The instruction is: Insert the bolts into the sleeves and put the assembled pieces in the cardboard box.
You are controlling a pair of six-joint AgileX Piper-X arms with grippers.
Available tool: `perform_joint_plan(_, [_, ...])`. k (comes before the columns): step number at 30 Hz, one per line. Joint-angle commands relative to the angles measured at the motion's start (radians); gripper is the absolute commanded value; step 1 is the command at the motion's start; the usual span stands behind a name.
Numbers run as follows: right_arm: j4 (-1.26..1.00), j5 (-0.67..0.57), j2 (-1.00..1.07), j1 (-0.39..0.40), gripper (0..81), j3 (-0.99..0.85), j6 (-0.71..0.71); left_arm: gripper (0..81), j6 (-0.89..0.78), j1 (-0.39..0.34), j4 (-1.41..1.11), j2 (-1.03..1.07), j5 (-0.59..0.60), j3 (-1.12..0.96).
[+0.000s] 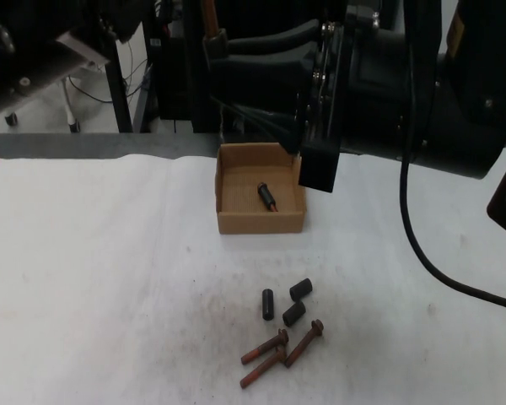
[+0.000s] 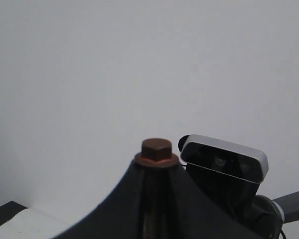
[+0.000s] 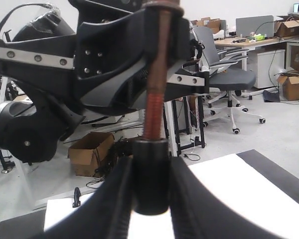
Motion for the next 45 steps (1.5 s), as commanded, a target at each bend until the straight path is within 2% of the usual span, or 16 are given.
perform_joint_plan(1, [-0.026,0.001,-0.001,-0.004,0.8,-0.012,0.001,0.1,0.009,-0.003,-0.003,-0.006,0.002,-0.011])
perform_joint_plan(8, [-0.065,0.012,-0.001,-0.004,0.8,-0.012,0.001,0.1,0.009,-0.003,-0.003,-0.006,0.090,-0.011])
perform_joint_plan(10, [-0.069,0.012,-0.001,-0.004,0.8,-0.012,0.001,4.3,0.009,-0.003,-0.003,-0.006,0.108,-0.011])
perform_joint_plan(12, [-0.069,0.012,-0.001,-0.004,0.8,-0.012,0.001,15.8,0.009,-0.003,-0.003,-0.006,0.108,-0.011])
perform_joint_plan(16, [-0.069,0.012,-0.001,-0.004,0.8,-0.012,0.024,44.1,-0.018,-0.003,-0.003,-0.006,0.072,-0.011])
perform_joint_plan(18, [-0.069,0.012,-0.001,-0.004,0.8,-0.012,0.027,51.8,-0.038,-0.003,-0.003,-0.006,0.050,-0.011])
perform_joint_plan(19, [-0.069,0.012,-0.001,-0.004,0.8,-0.012,0.027,52.4,-0.039,-0.003,-0.003,-0.006,0.048,-0.011])
perform_joint_plan(26, [-0.061,0.017,-0.001,-0.004,0.8,-0.012,0.024,51.9,-0.038,-0.003,-0.003,-0.006,0.042,-0.011])
perform_joint_plan(28, [-0.030,0.085,-0.001,-0.006,0.8,-0.012,0.024,48.8,-0.038,0.006,-0.003,-0.006,0.017,-0.011])
perform_joint_plan(30, [0.020,0.188,-0.001,-0.009,0.8,-0.012,0.024,40.6,-0.036,0.017,-0.003,-0.006,-0.009,-0.011])
perform_joint_plan(32, [0.090,0.284,0.014,-0.022,0.8,-0.026,0.024,27.9,-0.021,0.034,0.002,-0.006,-0.016,-0.011])
perform_joint_plan(33, [0.129,0.296,0.025,-0.031,0.8,-0.043,0.024,21.7,-0.004,0.038,0.012,-0.006,-0.016,-0.011])
perform_joint_plan(35, [0.266,0.296,0.073,-0.061,0.8,-0.105,0.024,4.2,0.052,0.046,0.045,-0.006,-0.016,-0.011])
perform_joint_plan(36, [0.328,0.299,0.107,-0.073,0.8,-0.138,0.024,0.1,0.092,0.047,0.073,-0.006,-0.016,-0.011])
perform_joint_plan(39, [0.529,0.305,0.225,-0.117,0.8,-0.274,0.024,0.3,0.160,0.046,0.163,-0.006,-0.026,-0.011])
perform_joint_plan(45, [0.743,0.378,0.508,-0.164,0.8,-0.580,0.016,0.3,0.259,0.046,0.410,-0.006,-0.069,-0.011])
